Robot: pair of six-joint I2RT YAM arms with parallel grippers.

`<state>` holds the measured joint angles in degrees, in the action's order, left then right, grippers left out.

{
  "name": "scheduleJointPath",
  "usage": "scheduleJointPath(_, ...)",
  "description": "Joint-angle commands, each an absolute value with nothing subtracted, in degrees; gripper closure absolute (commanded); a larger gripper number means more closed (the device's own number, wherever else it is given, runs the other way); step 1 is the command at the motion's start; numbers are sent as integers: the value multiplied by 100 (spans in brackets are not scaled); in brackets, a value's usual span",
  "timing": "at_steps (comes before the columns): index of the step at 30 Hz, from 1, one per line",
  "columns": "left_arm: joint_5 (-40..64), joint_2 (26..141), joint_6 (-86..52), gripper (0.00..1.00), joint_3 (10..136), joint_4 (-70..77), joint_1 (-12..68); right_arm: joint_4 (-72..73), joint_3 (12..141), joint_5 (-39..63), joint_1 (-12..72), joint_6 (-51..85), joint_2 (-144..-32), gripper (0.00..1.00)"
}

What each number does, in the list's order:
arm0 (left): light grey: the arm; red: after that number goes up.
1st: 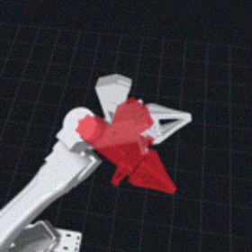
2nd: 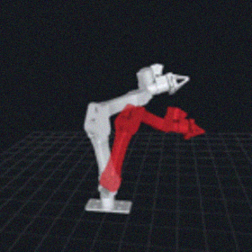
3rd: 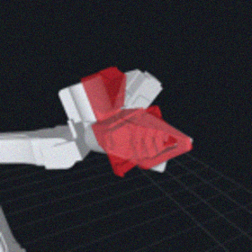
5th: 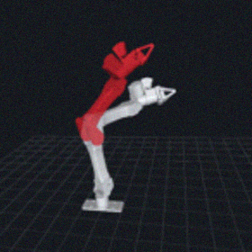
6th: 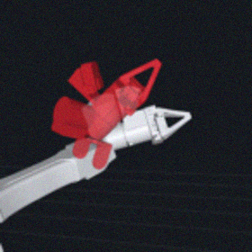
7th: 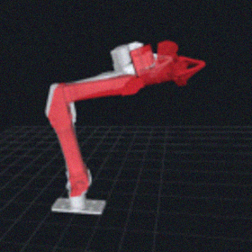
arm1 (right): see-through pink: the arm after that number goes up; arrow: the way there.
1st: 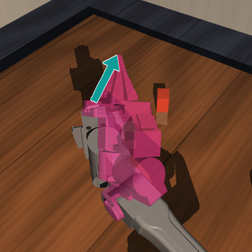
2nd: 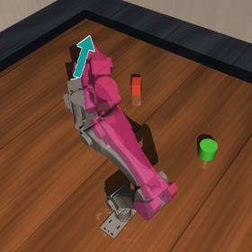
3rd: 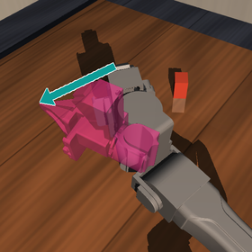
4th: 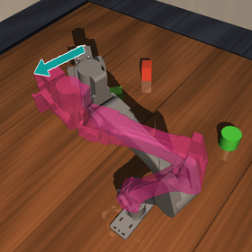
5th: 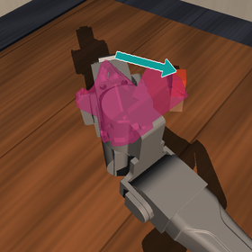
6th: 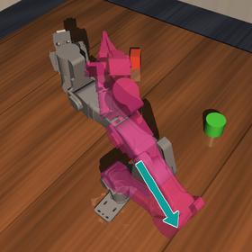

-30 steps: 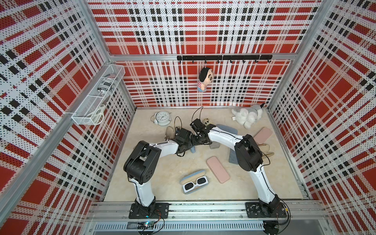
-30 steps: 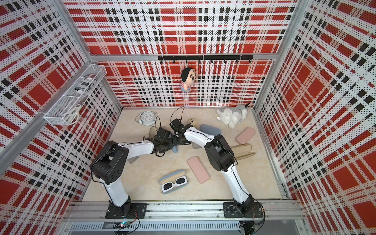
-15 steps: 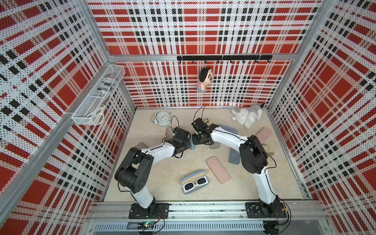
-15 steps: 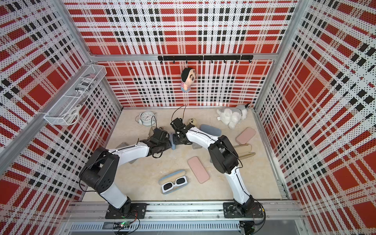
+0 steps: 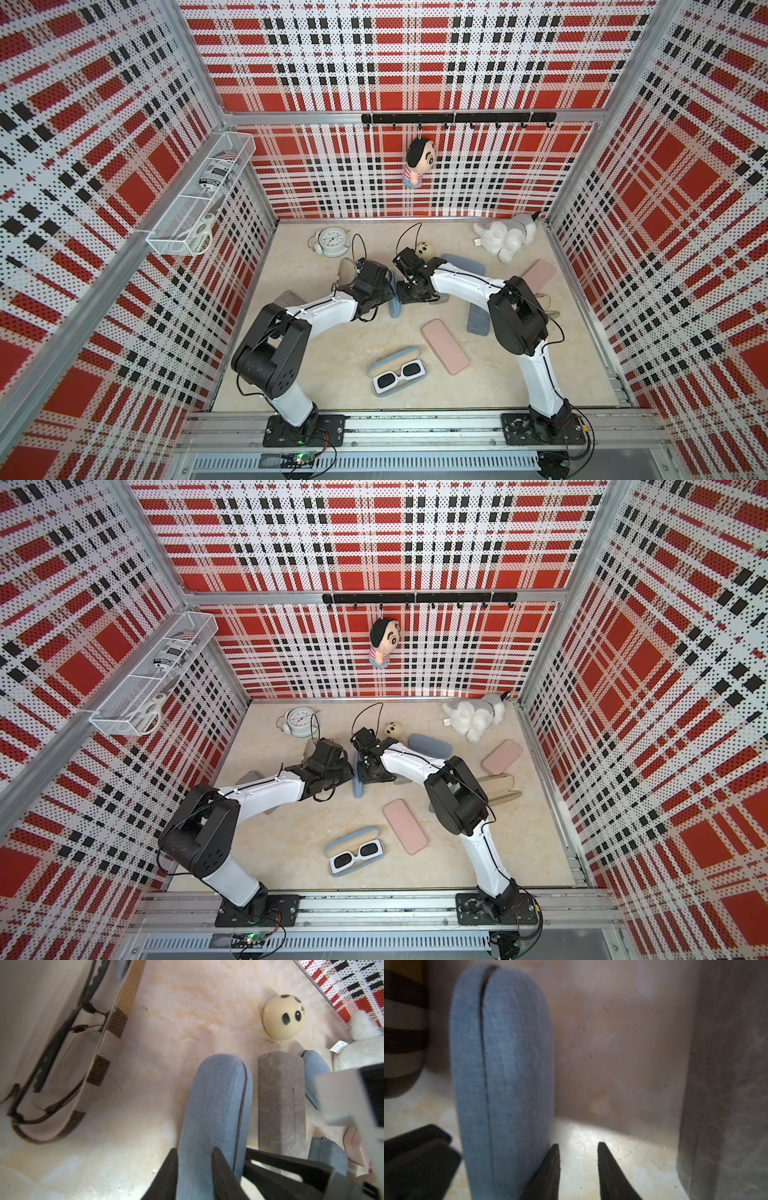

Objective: Close the glasses case
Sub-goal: Close the glasses case at the center of the board.

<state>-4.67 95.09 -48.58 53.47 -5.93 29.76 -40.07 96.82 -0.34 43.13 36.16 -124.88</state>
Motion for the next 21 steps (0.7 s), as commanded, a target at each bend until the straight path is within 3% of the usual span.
scheduleJointPath(1,-351,9422,-4808,69,5469,-350,3037,-4025,9441,-60,4373,3761,-12255,66)
scheduleJointPath(14,-293,9557,-4793,70,5604,-315,3063,-4173,9193,-1028,4370,3946,-11525,65)
scheduleJointPath(18,-361,9450,-4829,70,5622,-319,3103,-3712,8955,-503,4359,3762,-11295,54)
scheduleJointPath(21,-555,9064,-4879,61,5522,-348,3092,-3526,9022,-119,4396,3646,-11327,48)
